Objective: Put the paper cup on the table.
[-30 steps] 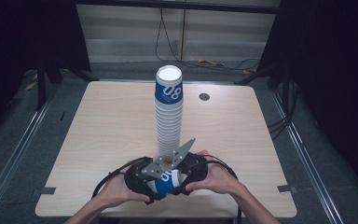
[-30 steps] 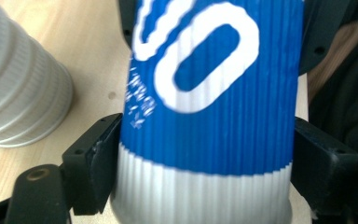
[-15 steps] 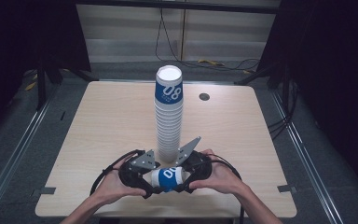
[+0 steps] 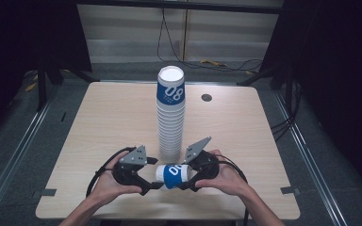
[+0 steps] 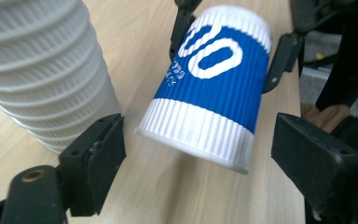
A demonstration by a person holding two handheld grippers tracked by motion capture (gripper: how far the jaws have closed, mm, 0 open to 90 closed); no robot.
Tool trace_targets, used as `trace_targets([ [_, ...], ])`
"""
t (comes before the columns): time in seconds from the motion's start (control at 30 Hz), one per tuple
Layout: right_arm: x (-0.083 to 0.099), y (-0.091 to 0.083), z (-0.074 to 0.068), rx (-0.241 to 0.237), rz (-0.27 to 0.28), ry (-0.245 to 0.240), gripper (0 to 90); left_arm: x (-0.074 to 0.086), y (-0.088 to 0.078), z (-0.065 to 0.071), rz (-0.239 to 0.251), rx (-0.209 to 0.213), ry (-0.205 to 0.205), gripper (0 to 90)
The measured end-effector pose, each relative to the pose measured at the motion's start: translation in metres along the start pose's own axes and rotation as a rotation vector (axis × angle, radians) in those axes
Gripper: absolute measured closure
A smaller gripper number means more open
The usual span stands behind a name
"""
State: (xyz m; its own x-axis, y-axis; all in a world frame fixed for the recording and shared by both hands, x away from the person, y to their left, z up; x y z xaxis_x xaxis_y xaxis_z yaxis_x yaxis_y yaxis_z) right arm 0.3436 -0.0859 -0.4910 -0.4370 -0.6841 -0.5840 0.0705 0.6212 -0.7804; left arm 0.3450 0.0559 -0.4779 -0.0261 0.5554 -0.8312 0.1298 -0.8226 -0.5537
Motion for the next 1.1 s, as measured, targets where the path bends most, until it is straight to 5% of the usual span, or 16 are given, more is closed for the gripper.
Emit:
trace_targets([
  [0.6,0.002,-0.013,0.013,0.031,0.190,0.083,28.4,0.002,-0.014,-0.013,0.085,-0.056,-0.066,16.9],
  [0.83,0.000,-0.017,0.014,-0.019,0.287,0.126,28.4,0.005,-0.014,-0.012,0.099,-0.054,-0.065,16.9],
  [1.1,-0.001,-0.015,0.013,-0.057,0.317,0.139,28.4,0.006,-0.012,-0.011,0.111,-0.053,-0.070,16.9],
])
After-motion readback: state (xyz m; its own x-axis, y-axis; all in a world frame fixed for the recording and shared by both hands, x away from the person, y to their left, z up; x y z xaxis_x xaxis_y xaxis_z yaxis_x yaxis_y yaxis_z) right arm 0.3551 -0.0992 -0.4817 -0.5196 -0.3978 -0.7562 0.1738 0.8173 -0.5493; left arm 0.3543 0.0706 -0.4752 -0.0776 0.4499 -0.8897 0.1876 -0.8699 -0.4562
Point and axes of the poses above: each handheld gripper's, and its own axes: y roughly forward along the jaws, x roughly out of its underside, z roughly to its right, the point moved 8 cm from there along y, roughly forward along the jaws, and after that the axes turned 10 degrees about y, right-handed, at the moved point
